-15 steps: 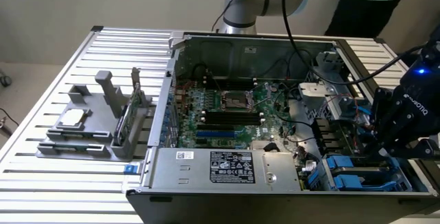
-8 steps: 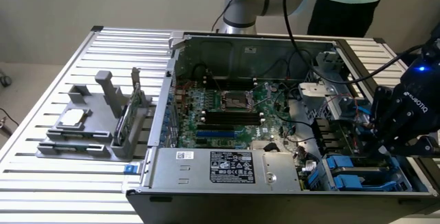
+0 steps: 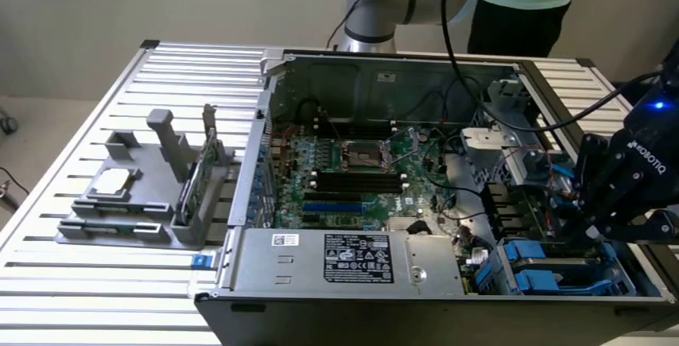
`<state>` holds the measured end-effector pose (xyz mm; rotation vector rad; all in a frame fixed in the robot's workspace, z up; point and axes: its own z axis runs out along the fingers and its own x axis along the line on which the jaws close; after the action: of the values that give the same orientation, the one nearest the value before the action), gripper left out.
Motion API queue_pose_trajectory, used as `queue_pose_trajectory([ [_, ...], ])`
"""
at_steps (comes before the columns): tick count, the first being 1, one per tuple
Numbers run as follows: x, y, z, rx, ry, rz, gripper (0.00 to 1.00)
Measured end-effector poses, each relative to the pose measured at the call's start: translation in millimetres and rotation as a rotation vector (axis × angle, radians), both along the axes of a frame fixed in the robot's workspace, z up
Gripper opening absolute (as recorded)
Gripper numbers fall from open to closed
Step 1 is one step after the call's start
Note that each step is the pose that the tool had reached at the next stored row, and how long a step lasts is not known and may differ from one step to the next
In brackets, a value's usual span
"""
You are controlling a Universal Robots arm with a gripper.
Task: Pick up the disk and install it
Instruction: 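Insert the first disk wire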
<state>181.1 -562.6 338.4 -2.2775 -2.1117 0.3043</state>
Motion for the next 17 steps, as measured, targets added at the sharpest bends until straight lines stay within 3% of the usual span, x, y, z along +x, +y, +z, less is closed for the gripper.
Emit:
queue_pose_trajectory([
  [3, 1.1, 0.2, -0.6, -0.0008, 0.0072, 0.000, 0.17],
  [6, 2.4, 0.7, -1.2, -0.0010, 0.0106, 0.000, 0.17],
  [17, 4.1, 1.4, -2.3, -0.0023, 0.0141, 0.000, 0.17],
])
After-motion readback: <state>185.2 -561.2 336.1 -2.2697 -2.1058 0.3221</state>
